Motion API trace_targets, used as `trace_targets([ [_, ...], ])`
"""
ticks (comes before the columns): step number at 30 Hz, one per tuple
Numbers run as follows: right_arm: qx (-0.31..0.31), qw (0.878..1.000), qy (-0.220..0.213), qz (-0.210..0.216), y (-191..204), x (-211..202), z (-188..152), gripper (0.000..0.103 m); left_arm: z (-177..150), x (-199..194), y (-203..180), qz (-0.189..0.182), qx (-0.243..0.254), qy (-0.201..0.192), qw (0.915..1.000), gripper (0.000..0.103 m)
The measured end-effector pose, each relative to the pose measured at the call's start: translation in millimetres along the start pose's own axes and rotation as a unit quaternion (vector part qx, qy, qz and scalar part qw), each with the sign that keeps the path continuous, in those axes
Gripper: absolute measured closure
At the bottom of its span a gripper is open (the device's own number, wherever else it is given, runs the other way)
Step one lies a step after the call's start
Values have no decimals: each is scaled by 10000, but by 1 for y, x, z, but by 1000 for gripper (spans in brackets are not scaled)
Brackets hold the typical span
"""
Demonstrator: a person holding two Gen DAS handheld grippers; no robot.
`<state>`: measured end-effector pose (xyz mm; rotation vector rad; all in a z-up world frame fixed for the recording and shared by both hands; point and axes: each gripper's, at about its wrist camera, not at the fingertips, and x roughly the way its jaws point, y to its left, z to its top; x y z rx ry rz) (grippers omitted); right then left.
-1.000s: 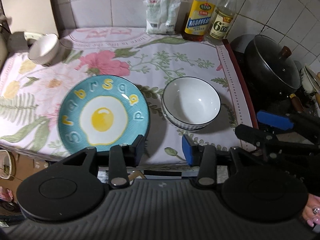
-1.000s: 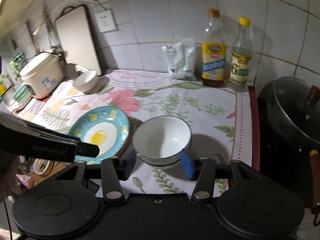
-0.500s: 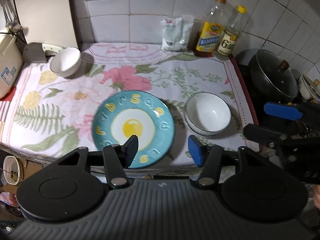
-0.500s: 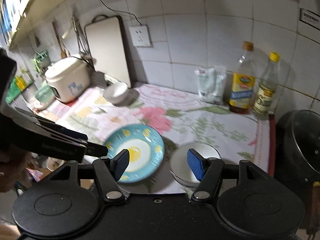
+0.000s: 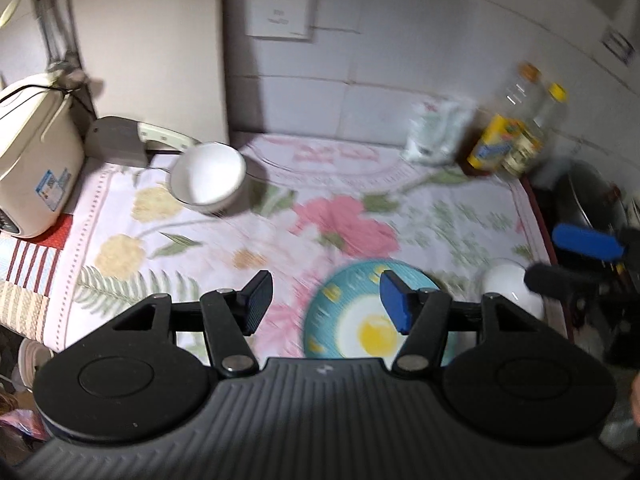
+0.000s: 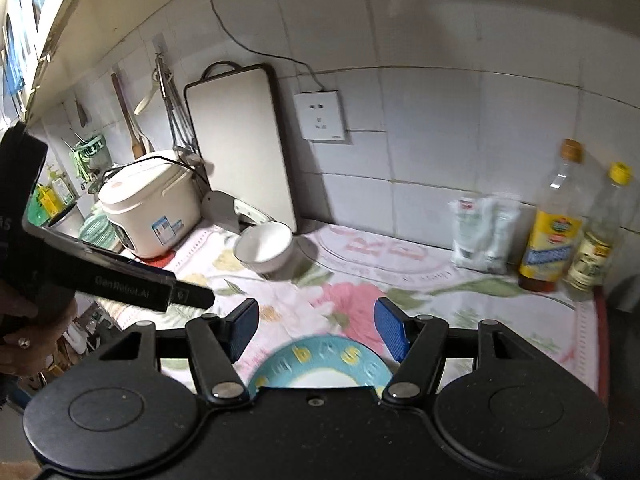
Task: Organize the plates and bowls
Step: 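Move both grippers to the last white bowl by the wall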
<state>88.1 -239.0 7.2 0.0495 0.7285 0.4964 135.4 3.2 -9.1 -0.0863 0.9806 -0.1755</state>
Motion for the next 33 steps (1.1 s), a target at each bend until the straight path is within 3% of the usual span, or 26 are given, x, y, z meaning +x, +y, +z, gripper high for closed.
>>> trace_targets([
  [8, 7, 9998, -46, 214, 31, 80, 19, 34, 26, 23, 76, -98, -274, -445, 9986, 45],
  [16, 228, 9995, -72, 213, 40, 172, 30, 34, 39, 77, 130, -117, -739, -571, 9956, 47],
  [24, 169, 9998, 88, 86, 54, 259, 30, 34, 44, 142, 167, -74, -1061, -524, 9929, 48],
  [30, 214, 9989, 393, 171, 54, 313, 34, 36, 48, 184, 179, 165, -744, -288, 9967, 50],
  [33, 419, 9975, 519, 217, 48, 331, 37, 36, 50, 199, 189, 151, -851, -197, 9961, 50],
])
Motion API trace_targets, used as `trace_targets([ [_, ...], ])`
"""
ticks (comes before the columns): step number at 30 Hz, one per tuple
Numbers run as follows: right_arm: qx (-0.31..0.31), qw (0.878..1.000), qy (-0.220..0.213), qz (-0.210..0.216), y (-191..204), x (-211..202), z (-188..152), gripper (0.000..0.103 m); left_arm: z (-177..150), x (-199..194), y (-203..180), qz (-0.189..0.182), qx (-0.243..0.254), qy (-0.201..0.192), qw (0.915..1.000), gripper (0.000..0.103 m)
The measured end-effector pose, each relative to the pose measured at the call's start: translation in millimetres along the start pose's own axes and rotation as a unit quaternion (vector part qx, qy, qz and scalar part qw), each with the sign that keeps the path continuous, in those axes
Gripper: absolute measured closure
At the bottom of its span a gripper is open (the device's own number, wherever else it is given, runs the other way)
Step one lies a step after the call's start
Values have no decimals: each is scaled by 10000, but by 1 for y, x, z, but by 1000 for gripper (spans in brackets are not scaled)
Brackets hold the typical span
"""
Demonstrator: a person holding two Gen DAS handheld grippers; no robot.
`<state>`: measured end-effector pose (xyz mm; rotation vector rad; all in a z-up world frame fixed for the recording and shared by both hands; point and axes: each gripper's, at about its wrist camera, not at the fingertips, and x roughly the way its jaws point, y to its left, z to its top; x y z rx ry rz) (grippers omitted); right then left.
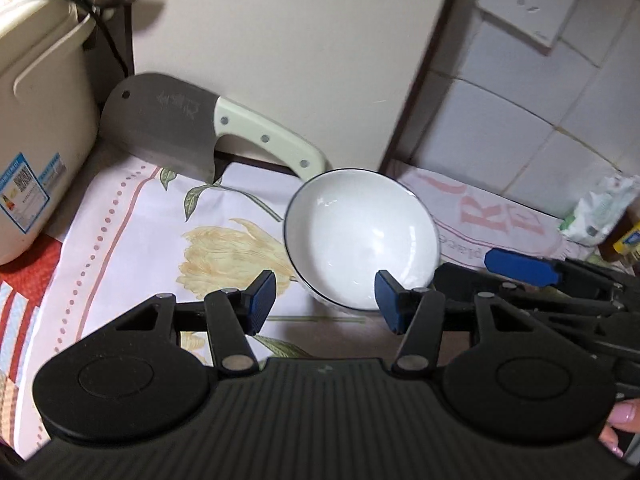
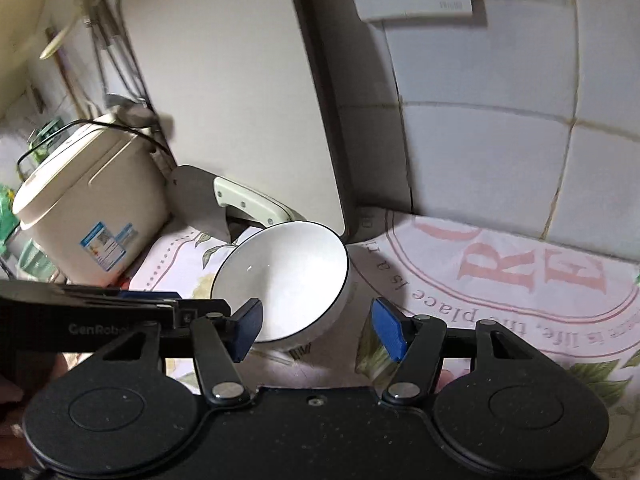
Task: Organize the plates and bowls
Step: 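Move both grippers to the last white bowl by the wall, then close both grippers on the third white bowl's rim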
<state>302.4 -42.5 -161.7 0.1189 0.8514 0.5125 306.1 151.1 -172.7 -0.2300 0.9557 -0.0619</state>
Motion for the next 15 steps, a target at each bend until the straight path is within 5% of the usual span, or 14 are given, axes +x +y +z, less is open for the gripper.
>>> trace_targets([
  [5, 165, 9995, 245, -75, -7, 25, 5, 41, 7, 18, 10, -113, -94, 100, 9998, 60],
  [10, 876, 9947, 531, 49, -19, 44, 7, 67, 10, 35, 18, -210, -367, 383, 9984, 75],
  [15, 1307, 9882, 795, -100, -22, 60, 9, 73, 11, 42, 24, -124, -510, 520, 9973, 88],
])
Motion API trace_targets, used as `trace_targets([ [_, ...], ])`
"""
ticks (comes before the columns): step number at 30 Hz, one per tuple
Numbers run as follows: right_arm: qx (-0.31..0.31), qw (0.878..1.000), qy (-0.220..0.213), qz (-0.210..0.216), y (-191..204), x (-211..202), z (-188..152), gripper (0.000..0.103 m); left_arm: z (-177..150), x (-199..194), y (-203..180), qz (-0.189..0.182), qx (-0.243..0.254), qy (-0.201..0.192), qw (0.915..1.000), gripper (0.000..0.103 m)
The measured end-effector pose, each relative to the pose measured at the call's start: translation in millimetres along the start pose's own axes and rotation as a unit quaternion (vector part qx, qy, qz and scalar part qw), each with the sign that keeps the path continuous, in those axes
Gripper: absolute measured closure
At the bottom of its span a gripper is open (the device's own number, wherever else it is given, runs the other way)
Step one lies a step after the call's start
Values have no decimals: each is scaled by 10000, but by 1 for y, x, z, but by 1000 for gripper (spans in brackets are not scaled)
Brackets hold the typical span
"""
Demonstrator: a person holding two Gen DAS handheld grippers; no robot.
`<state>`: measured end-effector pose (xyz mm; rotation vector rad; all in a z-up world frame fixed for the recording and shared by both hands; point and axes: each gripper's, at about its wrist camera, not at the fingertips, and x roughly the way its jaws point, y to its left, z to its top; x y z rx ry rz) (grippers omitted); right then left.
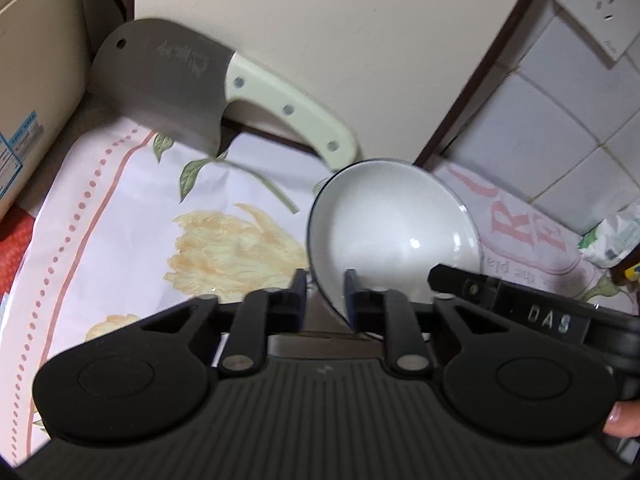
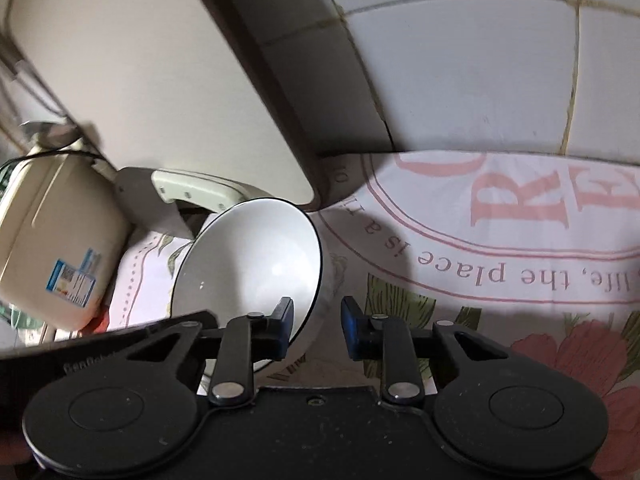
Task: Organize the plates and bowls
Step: 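Close both grippers on the third white bowl's rim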
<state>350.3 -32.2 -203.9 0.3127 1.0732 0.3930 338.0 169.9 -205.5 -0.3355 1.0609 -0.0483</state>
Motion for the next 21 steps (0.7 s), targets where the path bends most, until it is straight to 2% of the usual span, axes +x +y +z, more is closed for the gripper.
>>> trace_targets([
  [3, 178, 9998, 94, -18, 1, 7, 1, 80, 1, 2, 5, -86, -234, 36, 9997, 89],
  [7, 188, 9994, 148, -241, 9, 8, 2, 83, 1, 1, 1, 45, -285, 75, 9996, 91],
  [9, 430, 9986, 230, -206, 7, 2, 3, 82, 0, -1, -1, 65, -256, 115, 9996, 91],
  [14, 731, 9965, 347, -209, 3, -26, -2, 82, -8, -24, -4, -219, -335, 155, 9991, 91],
  [18, 636, 9969, 348, -296, 2, -58, -7, 82, -14, -42, -17, -480, -83, 337, 9982, 91],
  [21, 719, 9966, 320, -239, -5, -86, -11, 82, -18, -62, -30, -670, 91, 311, 9972, 91],
])
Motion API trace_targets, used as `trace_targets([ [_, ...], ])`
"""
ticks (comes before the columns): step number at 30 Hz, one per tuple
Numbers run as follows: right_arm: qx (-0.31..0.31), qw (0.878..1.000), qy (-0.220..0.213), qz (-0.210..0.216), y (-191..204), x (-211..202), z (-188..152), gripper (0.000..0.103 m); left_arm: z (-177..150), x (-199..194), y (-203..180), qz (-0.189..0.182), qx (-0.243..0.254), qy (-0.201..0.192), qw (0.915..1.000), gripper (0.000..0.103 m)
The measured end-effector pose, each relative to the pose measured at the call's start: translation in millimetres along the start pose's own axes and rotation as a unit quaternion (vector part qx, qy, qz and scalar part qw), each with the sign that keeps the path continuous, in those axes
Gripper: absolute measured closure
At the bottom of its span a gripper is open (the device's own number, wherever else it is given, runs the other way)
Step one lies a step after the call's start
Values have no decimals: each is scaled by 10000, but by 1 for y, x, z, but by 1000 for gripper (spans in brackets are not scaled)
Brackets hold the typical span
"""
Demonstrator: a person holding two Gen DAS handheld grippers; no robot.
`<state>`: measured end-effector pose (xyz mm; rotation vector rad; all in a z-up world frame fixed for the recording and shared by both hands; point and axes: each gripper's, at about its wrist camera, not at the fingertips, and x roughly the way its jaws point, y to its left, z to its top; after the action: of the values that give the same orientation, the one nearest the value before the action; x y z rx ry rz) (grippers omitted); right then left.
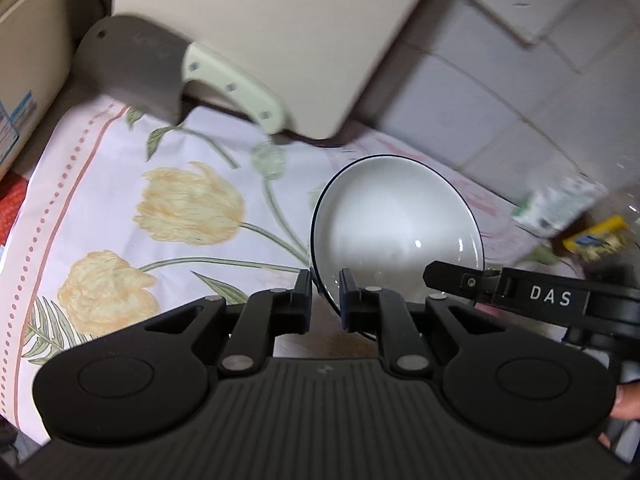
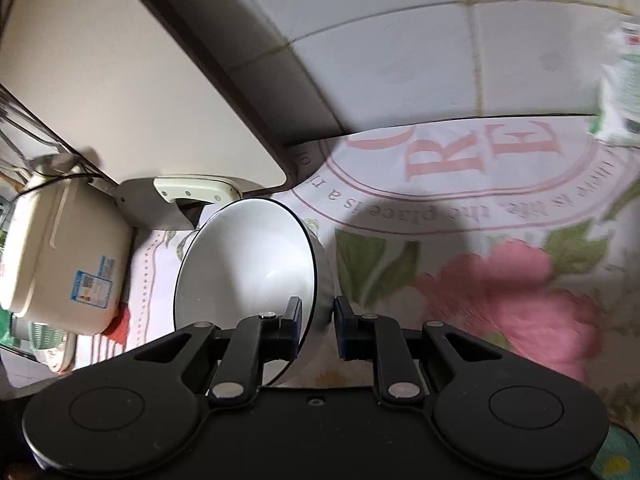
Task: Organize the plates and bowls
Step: 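Close both grippers on the third white bowl's rim, then lift the third white bowl and carry it over the nested bowls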
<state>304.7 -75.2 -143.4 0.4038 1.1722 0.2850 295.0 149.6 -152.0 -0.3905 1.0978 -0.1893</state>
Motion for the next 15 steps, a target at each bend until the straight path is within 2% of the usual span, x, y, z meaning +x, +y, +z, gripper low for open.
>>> trace_targets([
  [7, 124, 9995, -230, 160, -22, -68, -18, 82, -21, -39, -48, -124, 374, 22, 9992, 91],
  [15, 76, 9982, -579, 107, -51, -140, -45, 81, -66, -67, -111, -258, 656, -42, 9975, 91],
])
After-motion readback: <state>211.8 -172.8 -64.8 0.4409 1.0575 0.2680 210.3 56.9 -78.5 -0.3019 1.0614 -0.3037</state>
